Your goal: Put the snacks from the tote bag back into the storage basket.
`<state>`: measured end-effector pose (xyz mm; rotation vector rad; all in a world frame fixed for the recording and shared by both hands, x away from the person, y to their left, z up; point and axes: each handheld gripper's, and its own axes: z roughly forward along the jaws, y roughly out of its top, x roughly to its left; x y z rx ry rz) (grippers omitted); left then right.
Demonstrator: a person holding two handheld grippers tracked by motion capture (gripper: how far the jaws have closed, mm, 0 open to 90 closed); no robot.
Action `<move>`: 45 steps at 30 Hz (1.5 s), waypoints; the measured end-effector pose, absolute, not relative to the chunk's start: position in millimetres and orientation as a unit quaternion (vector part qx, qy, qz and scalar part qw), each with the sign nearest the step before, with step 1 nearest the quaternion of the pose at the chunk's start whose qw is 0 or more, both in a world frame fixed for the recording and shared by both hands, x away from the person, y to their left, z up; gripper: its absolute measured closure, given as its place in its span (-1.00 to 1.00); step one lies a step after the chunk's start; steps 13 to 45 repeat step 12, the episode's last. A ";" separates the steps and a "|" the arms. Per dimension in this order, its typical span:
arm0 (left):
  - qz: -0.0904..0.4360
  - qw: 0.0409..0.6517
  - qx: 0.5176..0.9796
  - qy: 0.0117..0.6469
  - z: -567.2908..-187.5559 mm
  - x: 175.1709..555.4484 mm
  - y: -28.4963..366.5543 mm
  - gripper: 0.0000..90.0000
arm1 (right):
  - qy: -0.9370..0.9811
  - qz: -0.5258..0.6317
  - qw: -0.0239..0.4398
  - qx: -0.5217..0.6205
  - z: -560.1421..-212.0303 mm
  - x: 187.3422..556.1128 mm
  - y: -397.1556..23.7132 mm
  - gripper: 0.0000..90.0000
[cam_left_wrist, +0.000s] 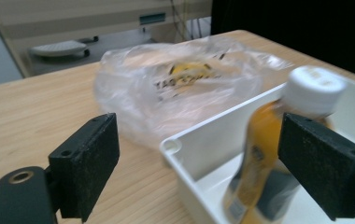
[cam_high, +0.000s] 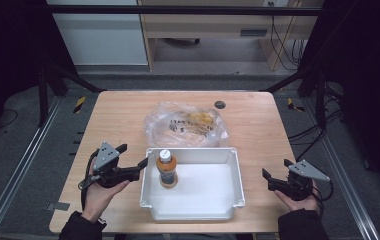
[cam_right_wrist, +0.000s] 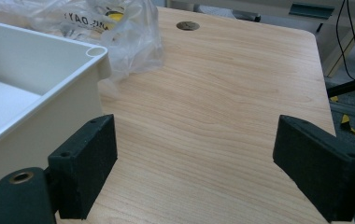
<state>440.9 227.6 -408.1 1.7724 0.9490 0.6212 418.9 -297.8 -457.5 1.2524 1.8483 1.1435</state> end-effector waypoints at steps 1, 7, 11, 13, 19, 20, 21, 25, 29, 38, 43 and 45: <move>0.258 0.491 0.733 0.395 -411.3 441.8 230.5 -0.72 | 0.700 0.432 0.311 0.475 -457.6 418.9 -297.8 -0.69; 0.264 0.457 0.742 0.413 -434.0 446.7 246.5 -0.70 | 0.703 0.423 0.309 0.481 -459.8 419.7 -297.9 -0.67; 0.265 0.432 0.748 0.430 -450.3 452.3 254.5 -0.67 | 0.705 0.419 0.309 0.482 -461.0 420.1 -297.5 -0.67; 0.265 0.426 0.750 0.431 -453.3 453.2 255.3 -0.67 | 0.705 0.418 0.308 0.483 -461.2 420.1 -297.4 -0.67; 0.265 0.426 0.750 0.431 -453.3 453.2 255.3 -0.67 | 0.705 0.418 0.308 0.483 -461.2 420.1 -297.4 -0.67; 0.265 0.426 0.750 0.431 -453.3 453.2 255.3 -0.67 | 0.705 0.418 0.308 0.483 -461.2 420.1 -297.4 -0.67; 0.265 0.426 0.750 0.431 -453.3 453.2 255.3 -0.67 | 0.705 0.418 0.308 0.483 -461.2 420.1 -297.4 -0.67; 0.265 0.426 0.750 0.431 -453.3 453.2 255.3 -0.67 | 0.705 0.418 0.308 0.483 -461.2 420.1 -297.4 -0.67; 0.265 0.426 0.750 0.431 -453.3 453.2 255.3 -0.67 | 0.705 0.418 0.308 0.483 -461.2 420.1 -297.4 -0.67; 0.265 0.426 0.750 0.431 -453.3 453.2 255.3 -0.67 | 0.705 0.418 0.308 0.483 -461.2 420.1 -297.4 -0.67; 0.265 0.426 0.750 0.431 -453.3 453.2 255.3 -0.67 | 0.705 0.418 0.308 0.483 -461.2 420.1 -297.4 -0.67; 0.265 0.426 0.750 0.431 -453.3 453.2 255.3 -0.67 | 0.705 0.418 0.308 0.483 -461.2 420.1 -297.4 -0.67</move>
